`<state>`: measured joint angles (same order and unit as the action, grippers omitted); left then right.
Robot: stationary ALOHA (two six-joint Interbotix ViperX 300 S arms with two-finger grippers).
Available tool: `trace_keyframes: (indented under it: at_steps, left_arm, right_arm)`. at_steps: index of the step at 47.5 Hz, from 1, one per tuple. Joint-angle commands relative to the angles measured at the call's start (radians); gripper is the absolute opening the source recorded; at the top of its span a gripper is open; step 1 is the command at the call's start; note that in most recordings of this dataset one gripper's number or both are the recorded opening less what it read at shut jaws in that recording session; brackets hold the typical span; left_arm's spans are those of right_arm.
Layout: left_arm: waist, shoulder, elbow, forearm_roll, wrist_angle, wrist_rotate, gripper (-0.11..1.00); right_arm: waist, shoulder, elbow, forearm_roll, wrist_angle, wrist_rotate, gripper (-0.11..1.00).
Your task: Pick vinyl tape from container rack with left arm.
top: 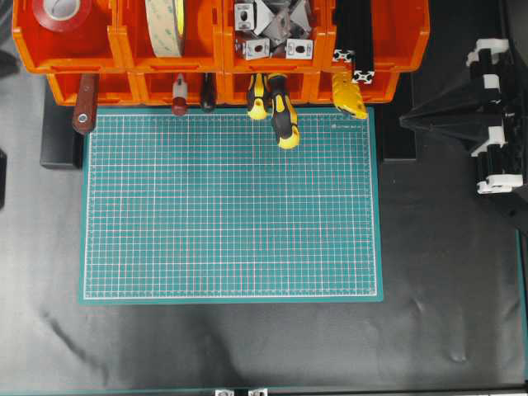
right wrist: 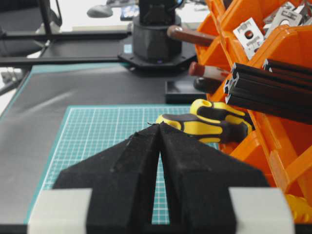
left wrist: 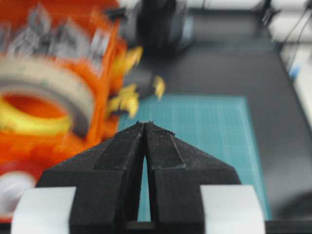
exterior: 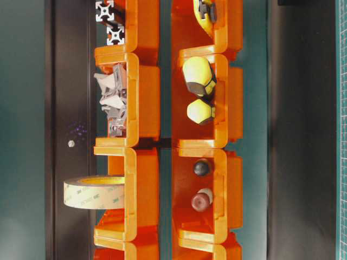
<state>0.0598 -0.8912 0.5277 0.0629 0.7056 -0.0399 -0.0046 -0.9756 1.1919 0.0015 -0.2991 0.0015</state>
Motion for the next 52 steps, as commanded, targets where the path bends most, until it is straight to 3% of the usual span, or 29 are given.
trace_keyframes:
  at_steps: [1,9,17,32,36,47,49,52]
  left_arm:
    - [0.032,0.064,-0.133,0.008,0.152,0.002,0.00]
    - [0.083,0.190,-0.293,0.018,0.390,0.014,0.00]
    - [0.106,0.316,-0.402,0.020,0.607,0.071,0.00]
    - [0.124,0.454,-0.506,0.021,0.775,0.178,0.03]
    - [0.143,0.474,-0.522,0.021,0.793,0.179,0.17]
    - [0.156,0.488,-0.505,0.021,0.790,0.193,0.82]
    - [0.158,0.489,-0.495,0.021,0.788,0.195,0.86]
    - [0.163,0.489,-0.479,0.021,0.785,0.196,0.84]
  right_arm:
    - [-0.002,0.005,-0.031,0.000,-0.009,0.002,0.00]
    - [-0.003,0.005,-0.031,0.002,-0.005,0.000,0.00]
    - [-0.003,0.005,-0.031,0.002,-0.003,0.000,0.00]
    - [-0.003,0.005,-0.025,0.002,-0.003,0.000,0.00]
    - [-0.005,0.005,-0.025,0.002,-0.009,0.000,0.00]
    - [-0.003,0.005,-0.025,0.002,-0.009,0.000,0.00]
    - [-0.003,0.005,-0.025,0.002,-0.009,0.000,0.00]
    - [-0.003,0.005,-0.025,0.002,-0.009,0.000,0.00]
